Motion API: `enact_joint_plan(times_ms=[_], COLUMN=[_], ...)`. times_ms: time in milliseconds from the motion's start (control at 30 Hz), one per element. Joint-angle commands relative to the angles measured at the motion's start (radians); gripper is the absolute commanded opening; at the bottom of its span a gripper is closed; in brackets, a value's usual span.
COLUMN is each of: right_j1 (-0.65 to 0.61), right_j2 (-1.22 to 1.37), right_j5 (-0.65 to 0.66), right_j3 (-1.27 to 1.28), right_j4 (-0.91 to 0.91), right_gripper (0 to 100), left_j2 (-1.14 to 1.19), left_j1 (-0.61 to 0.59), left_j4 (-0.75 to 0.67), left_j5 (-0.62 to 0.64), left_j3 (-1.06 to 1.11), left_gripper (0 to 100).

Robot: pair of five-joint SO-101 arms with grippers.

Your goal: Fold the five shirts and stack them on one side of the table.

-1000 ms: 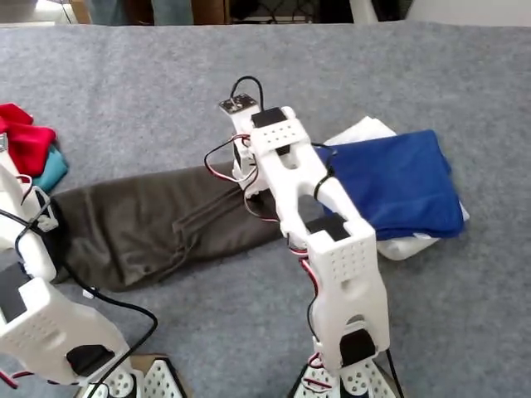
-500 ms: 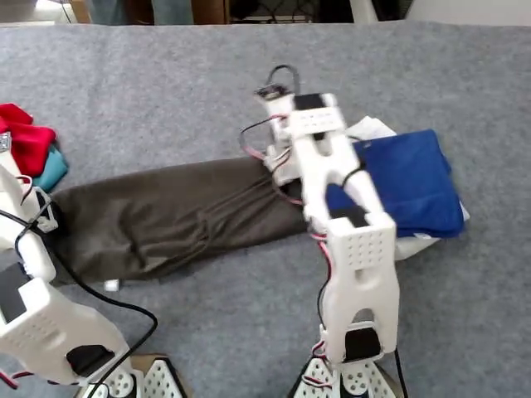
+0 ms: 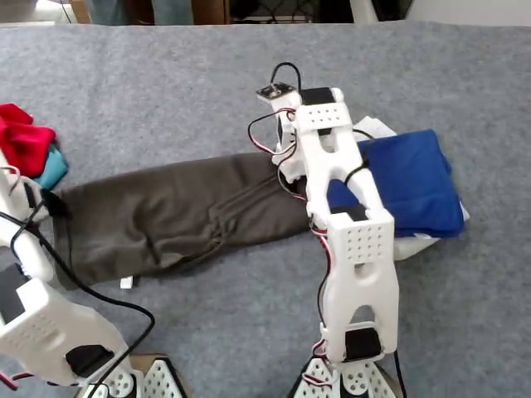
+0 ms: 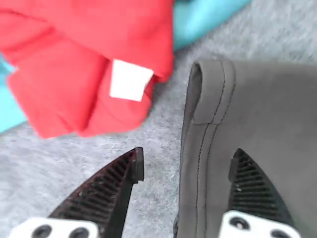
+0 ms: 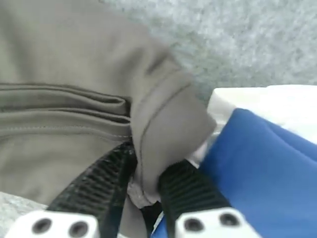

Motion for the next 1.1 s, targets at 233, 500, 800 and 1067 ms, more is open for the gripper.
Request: enact_joint_plan(times_ms=[233,500,800,1067], right_j1=[-0.018,0.048,-0.035,-0.078], right_j2=[-0.025,-0.025,-0.079,-0.102], right_j5=[0.066,0.06,0.049,-0.021], right_j3=[-0.134,-0.423,-0.453,-0.394], right_j4=[0.075,0.176,0.186,0.183], right_gripper=[40.3,40.3,40.2,2.3], left_j2=[-0.057,-0.109,-0.299,-0.236], left_j1=[0.071,0.156,0.225,0.16], left_j4=[0.183,0.259,-0.178,-0.247], left_j5=[0.011,0.044,0.097,0.121], left_j3=[-0.142,-0.117,0.452,0.501], left_gripper=[29,29,29,29])
